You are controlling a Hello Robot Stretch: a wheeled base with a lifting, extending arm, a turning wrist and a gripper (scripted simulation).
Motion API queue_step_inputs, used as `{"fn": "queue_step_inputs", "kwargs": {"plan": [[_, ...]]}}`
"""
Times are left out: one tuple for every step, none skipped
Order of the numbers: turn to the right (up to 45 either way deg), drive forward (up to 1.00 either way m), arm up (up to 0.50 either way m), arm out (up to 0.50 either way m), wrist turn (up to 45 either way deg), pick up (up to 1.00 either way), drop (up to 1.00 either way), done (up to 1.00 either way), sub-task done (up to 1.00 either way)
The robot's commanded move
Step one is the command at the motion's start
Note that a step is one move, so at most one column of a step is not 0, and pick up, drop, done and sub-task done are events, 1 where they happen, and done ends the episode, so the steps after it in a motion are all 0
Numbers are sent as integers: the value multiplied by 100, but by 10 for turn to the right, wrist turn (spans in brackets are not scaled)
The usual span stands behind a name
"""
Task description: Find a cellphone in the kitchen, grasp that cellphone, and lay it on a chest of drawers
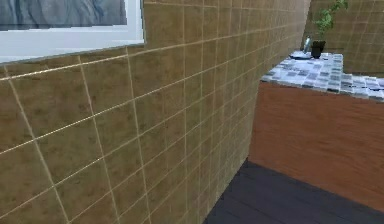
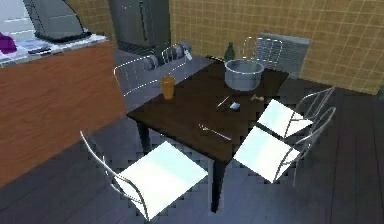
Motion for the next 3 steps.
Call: {"fn": "queue_step_inputs", "kwargs": {"plan": [[-90,0,0,0,0,0,0,0,0],[0,20,0,0,0,0,0,0,0],[390,0,0,0,0,0,0,0,0]]}}
